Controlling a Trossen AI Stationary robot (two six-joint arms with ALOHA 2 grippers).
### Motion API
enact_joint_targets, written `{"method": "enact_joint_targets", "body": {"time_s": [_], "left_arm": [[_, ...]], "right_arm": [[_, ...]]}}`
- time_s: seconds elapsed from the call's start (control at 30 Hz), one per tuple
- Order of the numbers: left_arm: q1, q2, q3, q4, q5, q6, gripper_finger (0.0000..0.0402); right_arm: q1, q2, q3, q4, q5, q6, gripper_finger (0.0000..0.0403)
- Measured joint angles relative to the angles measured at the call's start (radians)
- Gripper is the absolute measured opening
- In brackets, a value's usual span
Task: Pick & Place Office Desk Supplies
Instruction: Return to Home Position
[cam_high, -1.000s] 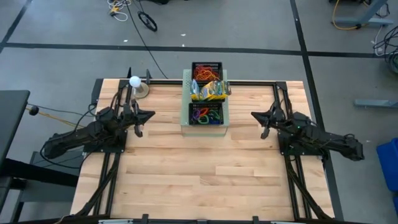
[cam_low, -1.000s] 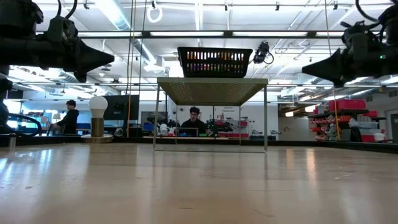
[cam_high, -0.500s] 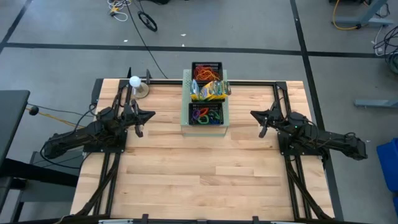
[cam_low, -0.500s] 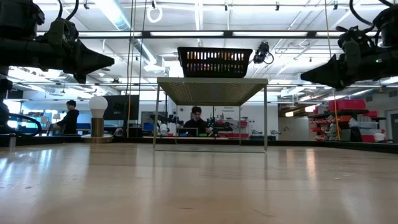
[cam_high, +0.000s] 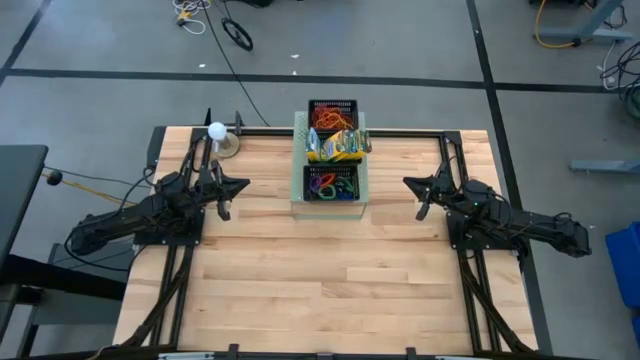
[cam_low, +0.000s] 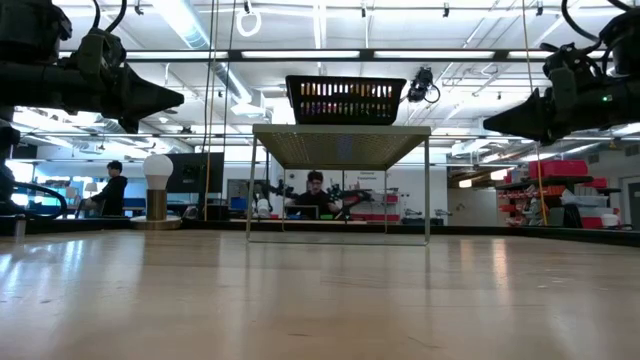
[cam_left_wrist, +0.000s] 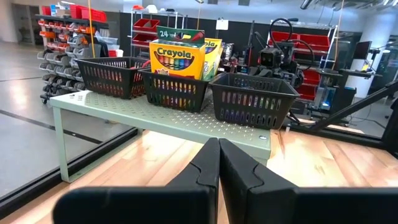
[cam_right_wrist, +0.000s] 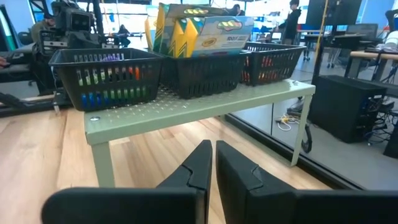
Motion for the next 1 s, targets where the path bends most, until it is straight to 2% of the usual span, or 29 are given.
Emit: {"method": "enact_joint_targets", "body": {"time_s": [0.2, 0.4, 1.0], "left_arm": [[0.0, 0.0, 0.0, 0.0, 0.0, 0.0, 0.0009], [0.0, 0.0, 0.0, 0.0, 0.0, 0.0, 0.0009], [0.0, 0.0, -0.001, 0.0, 0.0, 0.0, 0.0009]], "right_arm": [[0.0, 0.0, 0.0, 0.008, 0.001, 0.011, 0.0027], [0.0, 0.0, 0.0, 0.029, 0.001, 0.185, 0.0027], [0.0, 0.0, 0.0, 0.029, 0.0, 0.176, 0.0027]]}}
